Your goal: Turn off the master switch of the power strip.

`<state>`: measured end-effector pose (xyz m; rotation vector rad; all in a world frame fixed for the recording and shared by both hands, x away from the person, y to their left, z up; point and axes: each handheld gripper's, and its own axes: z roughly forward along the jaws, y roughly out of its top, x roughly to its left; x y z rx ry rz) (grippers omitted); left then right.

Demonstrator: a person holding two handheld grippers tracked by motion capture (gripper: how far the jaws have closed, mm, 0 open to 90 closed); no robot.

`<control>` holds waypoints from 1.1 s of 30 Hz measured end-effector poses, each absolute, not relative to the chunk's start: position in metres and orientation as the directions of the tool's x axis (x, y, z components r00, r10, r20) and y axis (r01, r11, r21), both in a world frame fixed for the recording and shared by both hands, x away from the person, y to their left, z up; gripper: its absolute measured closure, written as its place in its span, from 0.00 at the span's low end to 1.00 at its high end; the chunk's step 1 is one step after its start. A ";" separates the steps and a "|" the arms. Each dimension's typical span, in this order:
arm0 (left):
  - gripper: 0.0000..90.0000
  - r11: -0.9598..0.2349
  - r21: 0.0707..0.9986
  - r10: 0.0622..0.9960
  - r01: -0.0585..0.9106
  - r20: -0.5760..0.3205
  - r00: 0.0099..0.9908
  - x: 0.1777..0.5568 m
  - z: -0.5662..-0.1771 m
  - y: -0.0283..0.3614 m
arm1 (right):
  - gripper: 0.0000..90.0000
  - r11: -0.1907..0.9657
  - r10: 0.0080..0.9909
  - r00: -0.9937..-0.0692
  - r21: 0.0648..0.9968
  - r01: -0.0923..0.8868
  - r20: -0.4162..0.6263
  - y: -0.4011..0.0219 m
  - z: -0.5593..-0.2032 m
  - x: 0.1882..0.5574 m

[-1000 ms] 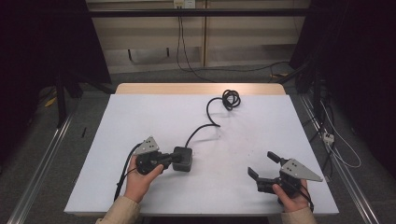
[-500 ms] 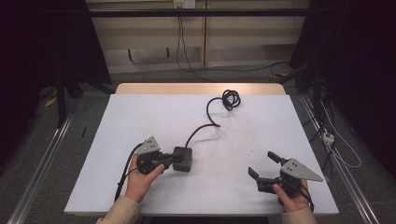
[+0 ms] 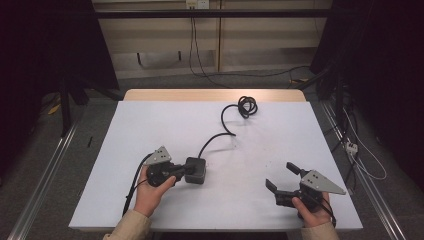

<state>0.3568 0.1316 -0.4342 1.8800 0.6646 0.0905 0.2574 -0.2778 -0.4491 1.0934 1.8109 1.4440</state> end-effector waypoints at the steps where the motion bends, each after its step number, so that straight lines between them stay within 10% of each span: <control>1: 1.00 -0.261 0.880 0.486 0.398 -0.237 0.842 0.357 -0.434 0.131 | 0.06 0.082 0.863 -0.502 0.966 0.246 0.054 -0.278 -0.449 0.257; 33: 1.00 -0.302 0.876 0.507 0.375 -0.185 0.842 0.353 -0.430 0.128 | 0.07 0.078 0.863 -0.501 0.966 0.247 0.058 -0.277 -0.449 0.257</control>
